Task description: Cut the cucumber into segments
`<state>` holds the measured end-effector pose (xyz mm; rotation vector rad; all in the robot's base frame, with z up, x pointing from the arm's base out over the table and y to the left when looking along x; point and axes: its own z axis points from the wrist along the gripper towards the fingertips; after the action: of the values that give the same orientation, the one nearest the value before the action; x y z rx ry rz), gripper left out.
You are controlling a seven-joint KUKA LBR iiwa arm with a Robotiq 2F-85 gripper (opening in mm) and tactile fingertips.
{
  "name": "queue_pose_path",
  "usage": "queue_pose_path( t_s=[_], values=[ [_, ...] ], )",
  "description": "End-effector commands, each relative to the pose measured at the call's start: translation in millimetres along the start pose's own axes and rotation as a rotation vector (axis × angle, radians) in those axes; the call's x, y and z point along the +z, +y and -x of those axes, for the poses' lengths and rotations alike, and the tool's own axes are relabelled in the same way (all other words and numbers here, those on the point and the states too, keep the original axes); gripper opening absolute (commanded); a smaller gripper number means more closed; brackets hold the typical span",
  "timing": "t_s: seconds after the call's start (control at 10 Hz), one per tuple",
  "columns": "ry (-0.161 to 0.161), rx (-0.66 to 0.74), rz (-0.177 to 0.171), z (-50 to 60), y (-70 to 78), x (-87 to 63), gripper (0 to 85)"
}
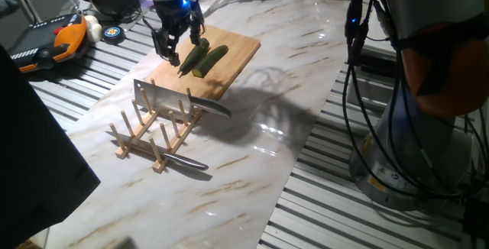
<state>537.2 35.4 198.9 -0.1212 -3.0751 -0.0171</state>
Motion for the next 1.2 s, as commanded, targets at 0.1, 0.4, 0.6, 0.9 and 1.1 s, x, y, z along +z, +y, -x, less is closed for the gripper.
queue_pose_path(
  t_s=[0.1,0.4,0.6,0.9,1.1],
  values=[
    [-0.006,-0.004,0.016,3.9,2.3,10.9,85.0],
    [-0.007,0.012,0.031,7.6,9.6,12.9,85.0],
    [-0.009,0.017,0.032,10.4,14.3,14.8,85.0],
    [-0.02,0.021,0.04,20.9,21.8,25.7,85.0],
    [-0.016,0.022,0.04,28.0,23.5,23.6,85.0]
  ],
)
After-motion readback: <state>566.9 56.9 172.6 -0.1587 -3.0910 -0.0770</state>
